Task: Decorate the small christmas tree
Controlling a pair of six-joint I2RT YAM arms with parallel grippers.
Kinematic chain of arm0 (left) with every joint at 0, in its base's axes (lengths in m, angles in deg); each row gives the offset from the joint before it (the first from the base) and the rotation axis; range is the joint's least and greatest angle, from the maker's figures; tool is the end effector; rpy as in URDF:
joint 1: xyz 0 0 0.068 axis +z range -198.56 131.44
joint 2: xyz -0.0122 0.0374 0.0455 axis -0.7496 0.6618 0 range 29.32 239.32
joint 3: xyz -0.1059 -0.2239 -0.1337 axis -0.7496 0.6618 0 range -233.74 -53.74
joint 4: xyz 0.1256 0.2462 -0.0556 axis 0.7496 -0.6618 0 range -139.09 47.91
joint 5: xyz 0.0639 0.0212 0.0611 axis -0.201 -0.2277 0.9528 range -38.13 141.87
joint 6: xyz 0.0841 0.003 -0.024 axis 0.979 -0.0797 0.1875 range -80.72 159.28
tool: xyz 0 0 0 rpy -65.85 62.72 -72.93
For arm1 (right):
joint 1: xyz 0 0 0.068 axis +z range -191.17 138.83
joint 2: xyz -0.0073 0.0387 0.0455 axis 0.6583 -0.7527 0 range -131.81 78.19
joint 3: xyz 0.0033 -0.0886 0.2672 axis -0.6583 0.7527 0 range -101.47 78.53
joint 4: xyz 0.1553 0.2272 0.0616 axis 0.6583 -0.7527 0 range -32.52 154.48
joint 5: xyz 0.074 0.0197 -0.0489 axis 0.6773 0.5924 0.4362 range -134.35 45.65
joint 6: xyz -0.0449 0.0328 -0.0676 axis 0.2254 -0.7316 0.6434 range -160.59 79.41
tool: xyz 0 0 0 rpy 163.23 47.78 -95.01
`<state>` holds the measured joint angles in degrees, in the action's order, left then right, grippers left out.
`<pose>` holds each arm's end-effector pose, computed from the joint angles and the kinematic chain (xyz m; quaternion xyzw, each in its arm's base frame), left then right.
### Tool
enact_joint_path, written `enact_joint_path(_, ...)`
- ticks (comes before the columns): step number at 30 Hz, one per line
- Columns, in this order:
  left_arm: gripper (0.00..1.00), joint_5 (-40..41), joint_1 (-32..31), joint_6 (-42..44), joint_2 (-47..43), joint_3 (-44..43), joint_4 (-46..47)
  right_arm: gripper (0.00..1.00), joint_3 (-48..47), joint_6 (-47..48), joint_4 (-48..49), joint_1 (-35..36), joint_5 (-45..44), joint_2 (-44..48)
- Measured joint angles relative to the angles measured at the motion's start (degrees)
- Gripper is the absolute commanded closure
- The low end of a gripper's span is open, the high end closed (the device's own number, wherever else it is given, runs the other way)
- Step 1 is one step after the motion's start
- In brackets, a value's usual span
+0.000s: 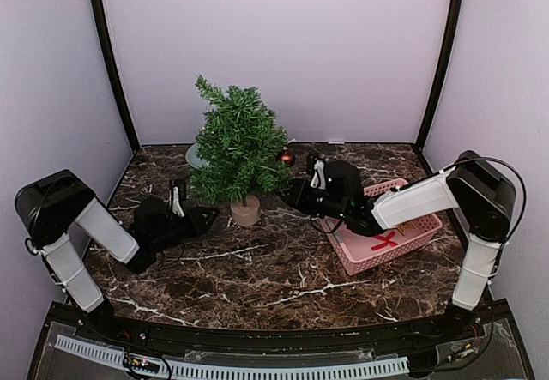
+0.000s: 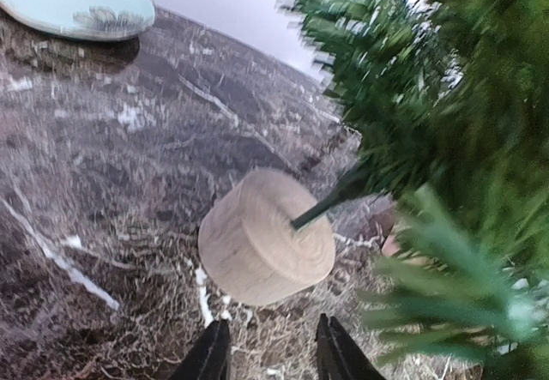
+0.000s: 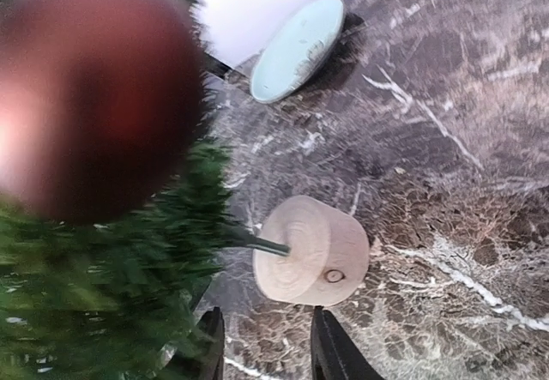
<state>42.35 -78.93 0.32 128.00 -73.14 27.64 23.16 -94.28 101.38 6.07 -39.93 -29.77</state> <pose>0.2680 -0.1719 0.1075 -0.0035 0.7627 -0.4182 0.4933 0.3077 0.3415 0.1568 0.0215 0.7964 0.4851 0.3605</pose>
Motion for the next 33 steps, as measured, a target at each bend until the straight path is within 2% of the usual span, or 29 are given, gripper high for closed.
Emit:
enact_joint_path(8, 0.61, 2.7, 0.2, 1.2, -6.9, 0.0, -5.8, 0.6, 5.5, 3.5, -7.6, -2.5, 2.8, 11.4)
enact_joint_path(13, 0.6, 3.4, 0.2, 1.8, -8.3, 0.0, -9.5, 0.57, 10.2, 6.1, -21.2, -6.8, 3.4, 20.6)
enact_joint_path(18, 0.59, 3.6, 0.2, 2.8, -9.9, -0.1, -12.2, 0.5, 9.2, 11.4, -38.8, -11.0, 0.8, 28.6)
enact_joint_path(22, 0.58, 3.8, 0.2, 3.6, -10.9, -0.2, -13.9, 0.42, 5.7, 15.5, -51.8, -14.5, -3.6, 30.4)
enact_joint_path(26, 0.57, 4.4, 0.2, 4.5, -12.0, -0.2, -15.5, 0.42, 4.5, 19.2, -60.9, -18.2, -10.0, 30.1)
enact_joint_path(33, 0.57, 4.6, 0.2, 6.8, -13.6, -0.4, -17.0, 0.45, 3.3, 24.4, -67.2, -23.1, -17.1, 23.2)
